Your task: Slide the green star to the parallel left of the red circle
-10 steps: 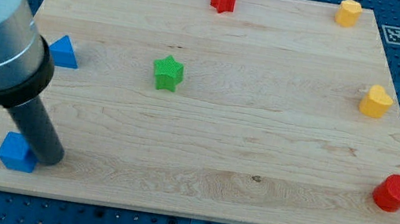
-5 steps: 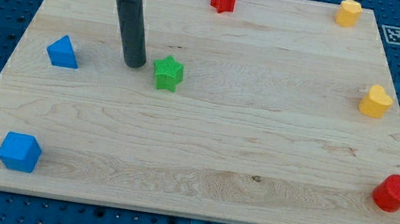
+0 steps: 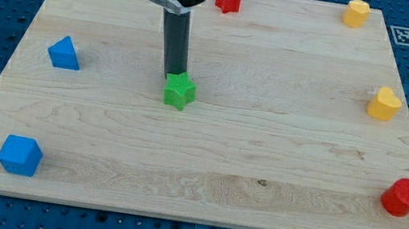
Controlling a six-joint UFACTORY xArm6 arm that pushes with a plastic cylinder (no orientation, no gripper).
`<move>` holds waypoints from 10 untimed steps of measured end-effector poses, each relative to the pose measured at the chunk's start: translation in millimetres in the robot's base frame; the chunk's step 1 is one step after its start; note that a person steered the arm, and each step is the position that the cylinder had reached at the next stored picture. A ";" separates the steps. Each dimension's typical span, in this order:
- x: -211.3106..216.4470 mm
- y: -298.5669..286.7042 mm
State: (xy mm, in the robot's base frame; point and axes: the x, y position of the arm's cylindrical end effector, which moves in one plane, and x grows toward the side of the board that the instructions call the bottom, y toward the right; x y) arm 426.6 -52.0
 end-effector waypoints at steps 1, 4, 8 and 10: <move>20.2 18.1; 88.4 52.5; 73.2 -5.5; 97.0 13.4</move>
State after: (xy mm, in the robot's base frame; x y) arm 523.7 -38.6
